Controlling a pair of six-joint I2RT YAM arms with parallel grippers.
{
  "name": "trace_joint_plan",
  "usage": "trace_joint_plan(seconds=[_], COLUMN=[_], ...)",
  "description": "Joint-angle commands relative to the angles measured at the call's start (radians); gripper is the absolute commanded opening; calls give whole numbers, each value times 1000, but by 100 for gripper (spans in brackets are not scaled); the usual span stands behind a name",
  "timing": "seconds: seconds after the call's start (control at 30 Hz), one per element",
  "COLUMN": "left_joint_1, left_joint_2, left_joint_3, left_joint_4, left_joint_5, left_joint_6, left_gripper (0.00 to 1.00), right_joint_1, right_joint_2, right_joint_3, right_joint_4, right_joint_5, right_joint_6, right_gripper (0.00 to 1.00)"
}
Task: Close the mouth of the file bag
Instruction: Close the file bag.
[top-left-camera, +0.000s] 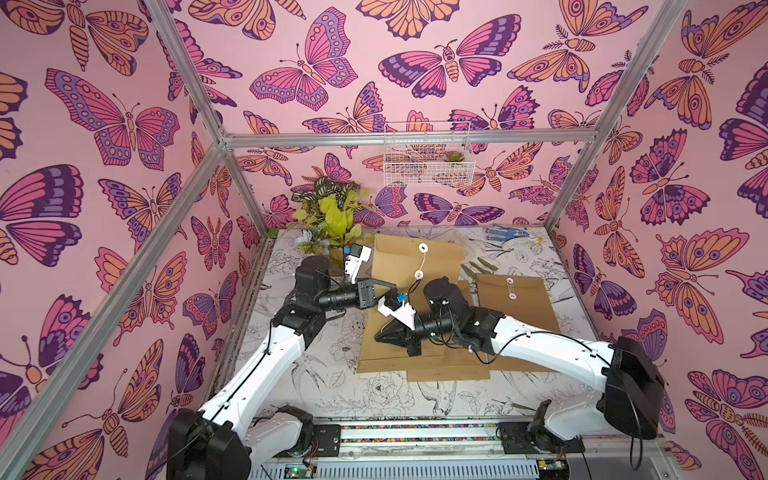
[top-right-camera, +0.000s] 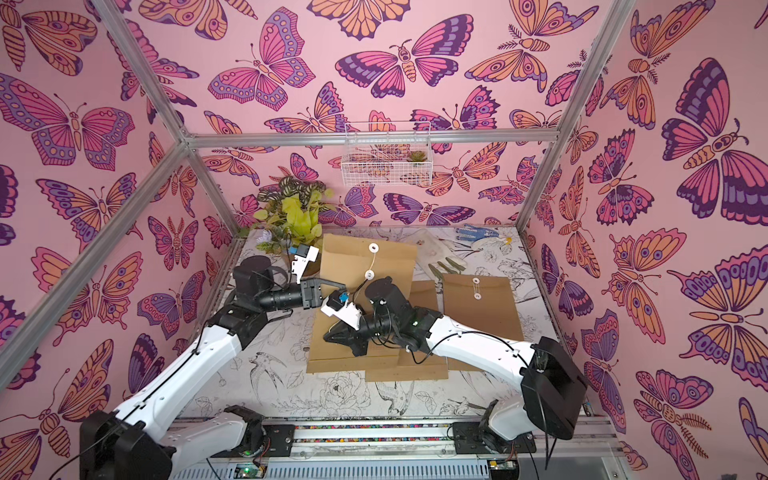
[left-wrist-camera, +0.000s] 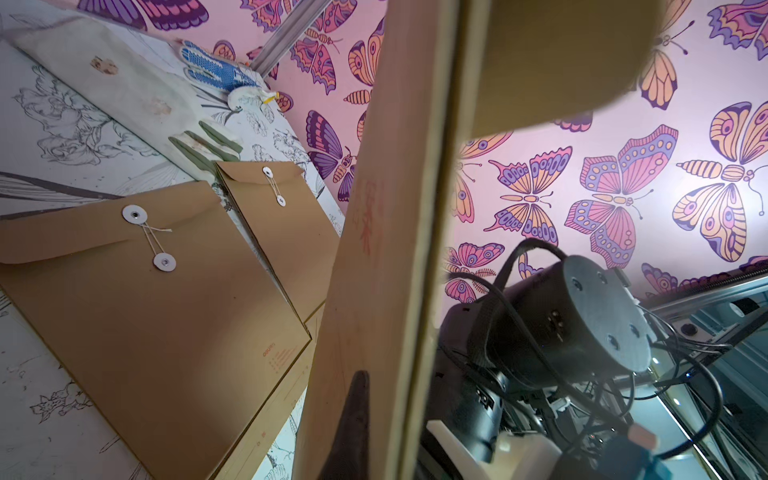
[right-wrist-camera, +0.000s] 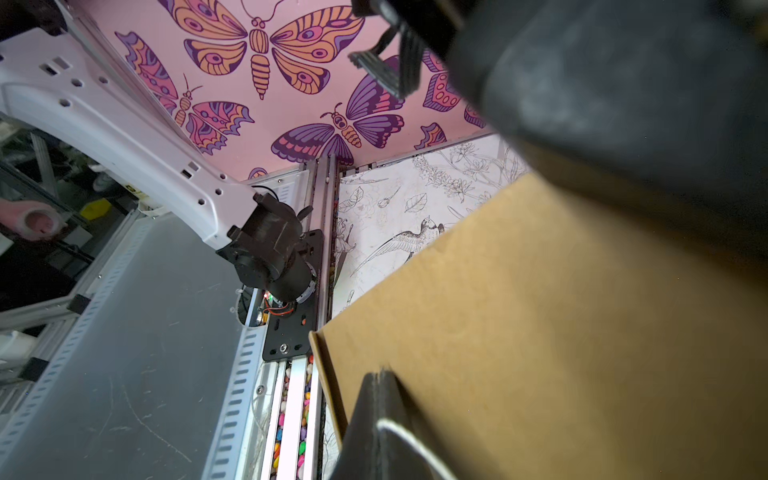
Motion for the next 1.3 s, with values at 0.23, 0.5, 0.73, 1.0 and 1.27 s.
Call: trace_joint_plan(seconds=[0.23,0.5,0.73,1.0,1.27], left_joint_1=[57,95,85,43,7], left_joint_2=[201,257,261,196,185], left_joint_3=[95,99,91,34,-9], left_joint_4=[150,190,222,222,222], left_joint_5=[147,67,16,-32,-83], left_joint_6=[30,14,-22,-32,-29], left_gripper=[0,0,0,0,0], right_joint_1=[-133,-258,-294,-302,-287], right_joint_2=[-33,-128,-236,-301,-228], right_joint_3=[-54,-177,-209,-69,127], right_joint_4=[23,115,71,-230,-343], right_joint_5=[138,212,355,626,590], right_joint_6=[103,240,313,377,318], right_gripper=[0,0,0,0,0])
